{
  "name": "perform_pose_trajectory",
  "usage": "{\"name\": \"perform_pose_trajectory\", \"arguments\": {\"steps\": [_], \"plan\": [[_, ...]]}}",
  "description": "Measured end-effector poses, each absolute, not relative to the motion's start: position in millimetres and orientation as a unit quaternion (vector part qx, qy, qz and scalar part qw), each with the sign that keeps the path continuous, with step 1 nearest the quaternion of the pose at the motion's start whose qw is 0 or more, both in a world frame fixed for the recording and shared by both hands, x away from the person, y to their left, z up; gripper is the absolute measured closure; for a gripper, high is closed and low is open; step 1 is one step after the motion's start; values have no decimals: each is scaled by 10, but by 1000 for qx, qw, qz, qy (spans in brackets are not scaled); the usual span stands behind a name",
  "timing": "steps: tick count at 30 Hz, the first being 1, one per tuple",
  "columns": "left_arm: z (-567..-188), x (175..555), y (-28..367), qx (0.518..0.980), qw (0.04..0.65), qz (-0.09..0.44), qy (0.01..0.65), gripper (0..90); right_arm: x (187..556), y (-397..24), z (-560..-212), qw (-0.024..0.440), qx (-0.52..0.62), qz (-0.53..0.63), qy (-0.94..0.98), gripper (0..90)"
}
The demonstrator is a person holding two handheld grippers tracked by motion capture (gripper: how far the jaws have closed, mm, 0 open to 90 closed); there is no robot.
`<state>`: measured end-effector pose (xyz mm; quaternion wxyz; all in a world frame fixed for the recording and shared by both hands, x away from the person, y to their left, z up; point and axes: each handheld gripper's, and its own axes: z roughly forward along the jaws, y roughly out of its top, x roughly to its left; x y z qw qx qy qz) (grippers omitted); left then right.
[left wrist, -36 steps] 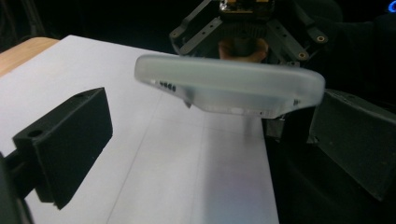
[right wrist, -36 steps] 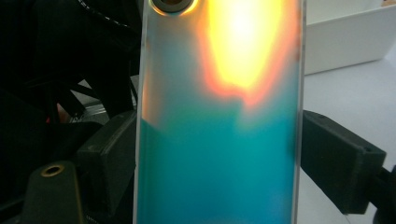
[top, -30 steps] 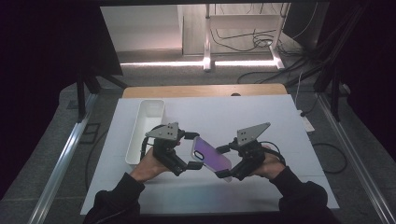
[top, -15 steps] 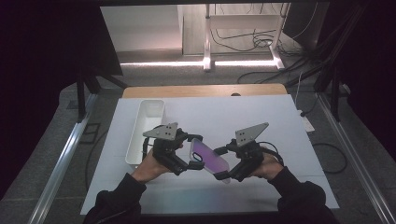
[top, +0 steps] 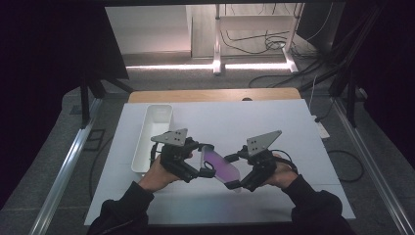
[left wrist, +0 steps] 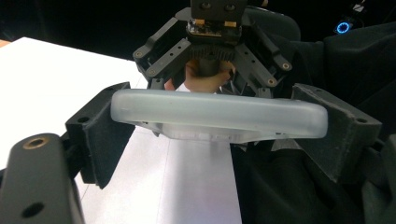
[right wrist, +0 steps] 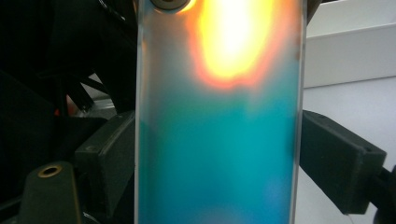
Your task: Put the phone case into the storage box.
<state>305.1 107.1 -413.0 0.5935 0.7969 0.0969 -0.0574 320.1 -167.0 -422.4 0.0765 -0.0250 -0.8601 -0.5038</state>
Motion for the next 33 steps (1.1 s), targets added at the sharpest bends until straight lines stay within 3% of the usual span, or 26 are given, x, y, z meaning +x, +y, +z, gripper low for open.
{"name": "perform_pose_trajectory", "arguments": {"steps": [4,13,33], "plan": [[-4124,3043,1057,802,587,-49,104,172,3216,-1660,-4240,74,-28,-502,-861,154],[-4129,3035,1026,819,560,-25,124,173,3246,-1670,-4273,37,-59,-489,-870,41],[-4124,3086,1095,832,521,25,188,173,3265,-1789,-4361,-14,-93,-452,-887,14]]}}
